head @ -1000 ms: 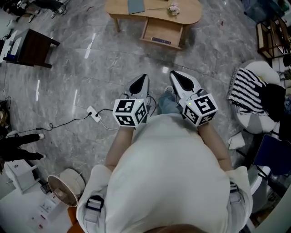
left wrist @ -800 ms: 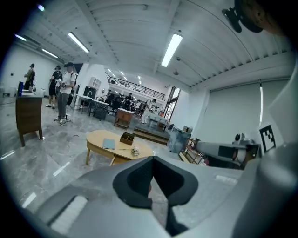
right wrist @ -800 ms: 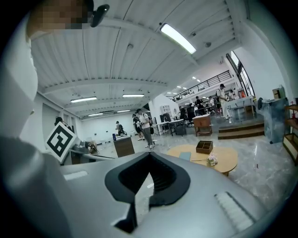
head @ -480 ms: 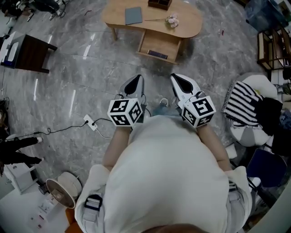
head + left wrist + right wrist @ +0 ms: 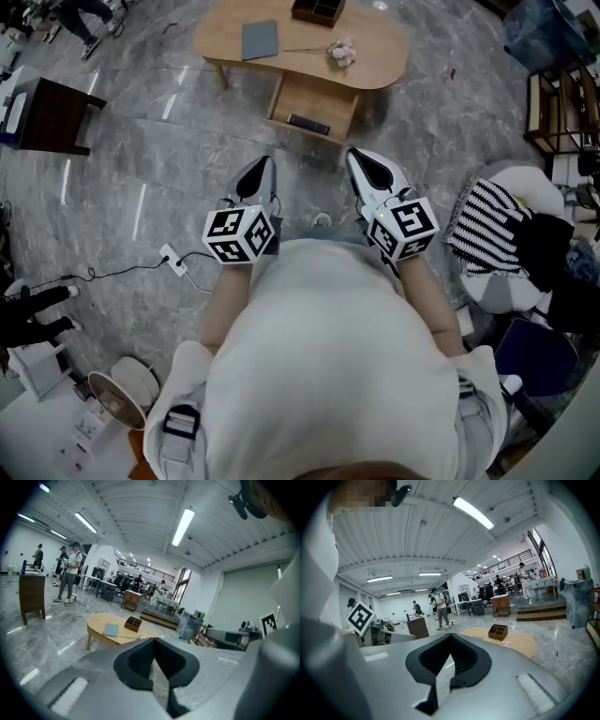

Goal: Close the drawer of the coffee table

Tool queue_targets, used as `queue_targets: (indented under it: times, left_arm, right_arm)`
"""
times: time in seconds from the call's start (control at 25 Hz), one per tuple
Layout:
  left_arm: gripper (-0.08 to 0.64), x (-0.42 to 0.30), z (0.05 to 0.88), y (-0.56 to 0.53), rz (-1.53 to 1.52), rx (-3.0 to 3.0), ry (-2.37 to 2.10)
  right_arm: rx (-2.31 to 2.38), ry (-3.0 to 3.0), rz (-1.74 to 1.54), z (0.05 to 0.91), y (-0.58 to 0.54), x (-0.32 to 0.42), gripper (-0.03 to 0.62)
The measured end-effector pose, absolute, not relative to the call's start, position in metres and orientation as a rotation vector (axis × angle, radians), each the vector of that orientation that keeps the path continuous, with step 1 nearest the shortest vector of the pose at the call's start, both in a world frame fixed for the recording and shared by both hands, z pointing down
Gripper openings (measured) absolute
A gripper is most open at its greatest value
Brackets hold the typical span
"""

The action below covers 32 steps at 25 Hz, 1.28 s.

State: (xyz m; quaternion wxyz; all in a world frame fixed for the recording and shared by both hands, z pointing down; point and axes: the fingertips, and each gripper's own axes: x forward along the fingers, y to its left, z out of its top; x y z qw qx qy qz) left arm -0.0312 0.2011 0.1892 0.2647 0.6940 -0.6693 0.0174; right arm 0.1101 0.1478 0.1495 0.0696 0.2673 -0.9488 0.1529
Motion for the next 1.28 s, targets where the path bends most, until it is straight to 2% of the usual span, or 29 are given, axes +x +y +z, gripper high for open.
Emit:
queue_targets:
  times: [0.76, 1.28]
  left_arm:
    - [0.002, -0.071, 0.237, 0.141, 0.223, 1.859, -1.738]
    - [0.002, -0.134, 0.29, 0.055, 0.274, 1.812, -1.587]
  right_arm:
    - [0.977, -2.68, 0.598, 0.194, 0.121, 0.113, -0.002]
    - [1.109, -2.593, 0.621, 0.222, 0.03, 0.057, -0.002]
